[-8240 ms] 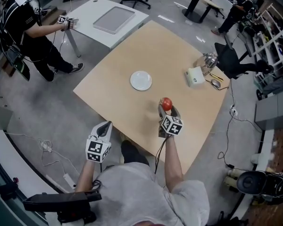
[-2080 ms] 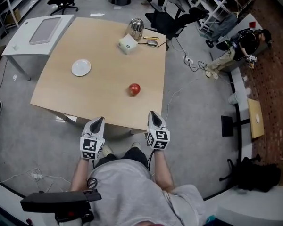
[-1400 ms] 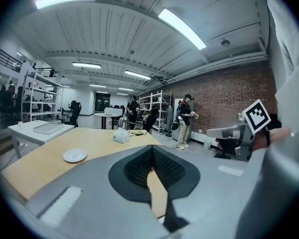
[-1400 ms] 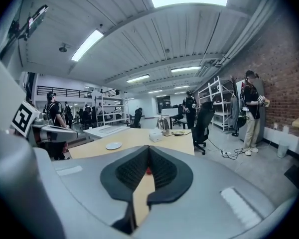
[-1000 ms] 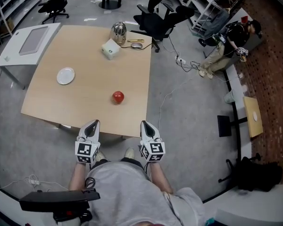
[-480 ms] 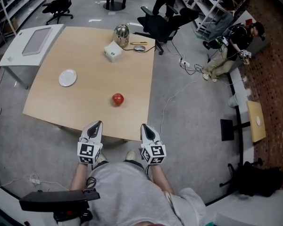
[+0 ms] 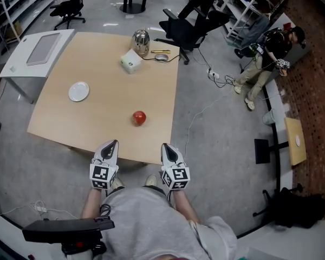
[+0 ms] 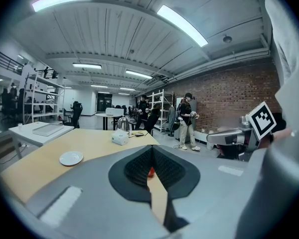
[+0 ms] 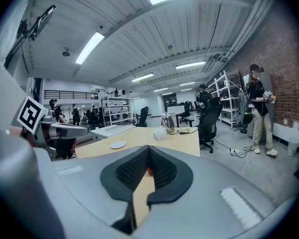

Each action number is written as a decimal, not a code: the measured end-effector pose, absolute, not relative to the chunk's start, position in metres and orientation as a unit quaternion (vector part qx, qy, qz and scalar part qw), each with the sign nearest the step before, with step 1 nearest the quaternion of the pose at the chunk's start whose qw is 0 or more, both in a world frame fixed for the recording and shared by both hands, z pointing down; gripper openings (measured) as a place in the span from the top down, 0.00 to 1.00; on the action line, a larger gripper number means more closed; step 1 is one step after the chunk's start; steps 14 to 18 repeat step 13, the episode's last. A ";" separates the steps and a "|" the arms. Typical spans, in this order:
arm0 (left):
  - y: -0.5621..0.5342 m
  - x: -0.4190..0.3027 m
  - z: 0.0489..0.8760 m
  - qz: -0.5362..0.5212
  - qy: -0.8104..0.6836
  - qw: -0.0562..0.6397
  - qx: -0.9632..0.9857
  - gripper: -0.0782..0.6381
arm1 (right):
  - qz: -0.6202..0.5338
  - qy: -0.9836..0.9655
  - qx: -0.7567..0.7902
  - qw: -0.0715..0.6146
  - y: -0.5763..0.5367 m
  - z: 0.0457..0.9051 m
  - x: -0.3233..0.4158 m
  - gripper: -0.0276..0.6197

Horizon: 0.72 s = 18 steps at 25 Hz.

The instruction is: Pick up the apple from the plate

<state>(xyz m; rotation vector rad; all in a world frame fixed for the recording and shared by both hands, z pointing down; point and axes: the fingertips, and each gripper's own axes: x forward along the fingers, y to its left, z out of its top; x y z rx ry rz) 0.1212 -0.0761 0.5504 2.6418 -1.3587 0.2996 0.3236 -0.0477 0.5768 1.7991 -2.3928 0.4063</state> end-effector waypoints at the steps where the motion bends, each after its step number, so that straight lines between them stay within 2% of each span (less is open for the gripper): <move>1: -0.076 0.121 0.551 0.100 -0.454 0.078 0.882 0.86 | 0.135 -0.791 0.594 0.061 -0.048 0.577 0.323 0.95; 18: -0.076 0.126 0.550 0.104 -0.455 0.080 0.881 0.86 | 0.138 -0.792 0.591 0.064 -0.050 0.578 0.327 0.95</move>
